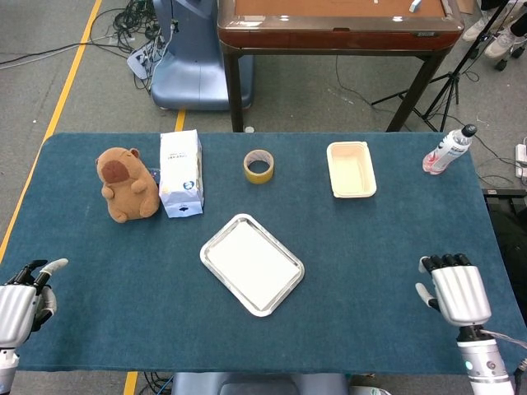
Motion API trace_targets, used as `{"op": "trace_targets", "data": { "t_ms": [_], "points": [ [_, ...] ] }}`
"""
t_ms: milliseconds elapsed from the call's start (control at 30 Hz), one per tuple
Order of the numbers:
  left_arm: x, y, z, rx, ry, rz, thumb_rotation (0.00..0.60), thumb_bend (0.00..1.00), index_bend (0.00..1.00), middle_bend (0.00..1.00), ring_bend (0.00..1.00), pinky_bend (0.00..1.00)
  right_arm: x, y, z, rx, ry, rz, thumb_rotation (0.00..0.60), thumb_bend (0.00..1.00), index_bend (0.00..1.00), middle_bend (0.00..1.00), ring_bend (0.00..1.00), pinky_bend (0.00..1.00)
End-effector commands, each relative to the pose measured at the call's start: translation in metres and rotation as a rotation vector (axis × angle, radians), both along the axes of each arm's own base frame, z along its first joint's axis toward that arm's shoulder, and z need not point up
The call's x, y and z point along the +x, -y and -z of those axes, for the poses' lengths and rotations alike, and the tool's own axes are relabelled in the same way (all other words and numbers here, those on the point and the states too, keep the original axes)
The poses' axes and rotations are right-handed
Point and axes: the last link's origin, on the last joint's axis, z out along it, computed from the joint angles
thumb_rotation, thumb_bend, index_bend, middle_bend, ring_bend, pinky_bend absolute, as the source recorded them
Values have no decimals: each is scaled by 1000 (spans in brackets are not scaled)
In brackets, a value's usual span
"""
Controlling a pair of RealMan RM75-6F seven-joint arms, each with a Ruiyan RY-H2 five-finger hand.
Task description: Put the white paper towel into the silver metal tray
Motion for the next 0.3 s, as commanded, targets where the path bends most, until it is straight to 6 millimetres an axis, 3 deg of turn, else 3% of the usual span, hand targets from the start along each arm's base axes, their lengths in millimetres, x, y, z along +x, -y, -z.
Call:
{"op": "trace_targets", "data": {
  "t_ms": [33,300],
  "points": [
    [0,-3,0,-3,4,2,600,0,252,295,230,432,-7,2,-15,-51,22,14,600,231,514,546,449,399],
    [-3,-10,3,-29,6,-12,600,0,253,295,230,432,-17,3,-26,-60,48,68,600,232,514,546,442,399]
  ]
}}
